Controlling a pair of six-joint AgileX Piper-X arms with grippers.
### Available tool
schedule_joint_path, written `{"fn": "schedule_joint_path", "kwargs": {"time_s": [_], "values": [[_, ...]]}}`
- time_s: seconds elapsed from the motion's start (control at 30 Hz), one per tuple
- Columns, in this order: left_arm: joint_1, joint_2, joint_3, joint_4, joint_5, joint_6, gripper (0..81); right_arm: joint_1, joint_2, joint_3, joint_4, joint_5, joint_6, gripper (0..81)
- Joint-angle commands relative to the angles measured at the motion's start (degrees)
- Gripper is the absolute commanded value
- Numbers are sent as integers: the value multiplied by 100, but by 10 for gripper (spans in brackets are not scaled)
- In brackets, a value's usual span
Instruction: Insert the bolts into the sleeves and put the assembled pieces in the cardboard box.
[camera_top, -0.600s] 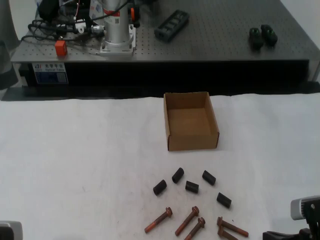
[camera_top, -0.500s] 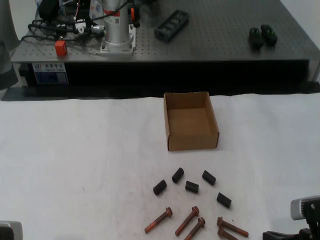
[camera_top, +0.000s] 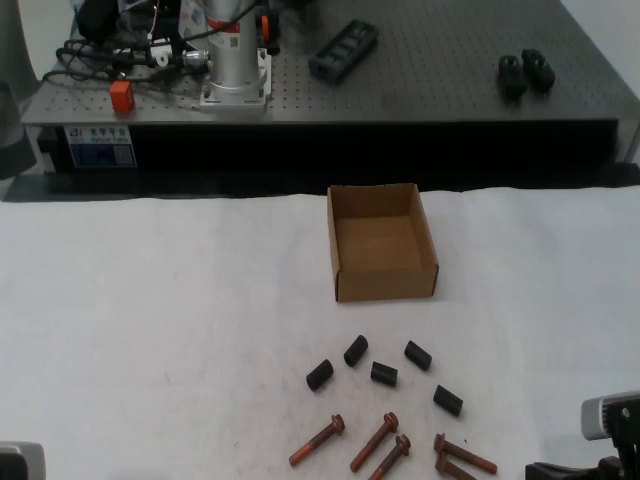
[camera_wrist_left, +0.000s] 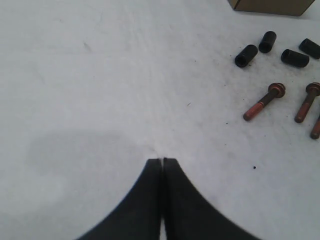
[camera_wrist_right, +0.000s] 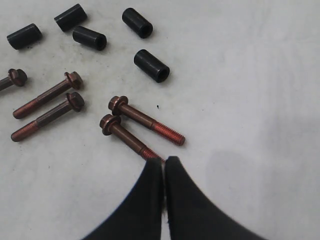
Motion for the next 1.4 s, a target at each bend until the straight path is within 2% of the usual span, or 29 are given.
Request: {"fn": "schedule_joint_path", "kwargs": {"time_s": [0.0, 0.87, 0.97, 1.1, 1.17, 1.27, 1.37], "values": [[1, -45, 3, -71, -6, -81, 6, 27, -46, -13, -55, 5, 15, 21], [1, -45, 3, -71, -6, -81, 6, 27, -46, -13, -122, 4, 31, 21], [1, -45, -1, -189, 114, -200, 6, 27, -46, -13, -504, -66, 410, 21], [1, -31, -1, -1239, 890, -393, 6, 27, 12, -27, -1703, -562, 656, 4], [1, 7, -1, -2012, 931, -348, 1, 27, 200, -125, -2142, -614, 628, 50], [1, 235, -77, -2557, 808, -145, 57, 27, 743, -522, -1959, -741, 296, 135], [1, 670, -244, -2555, 785, 28, 197, 27, 1623, -1203, -1089, -922, -344, 206]]}}
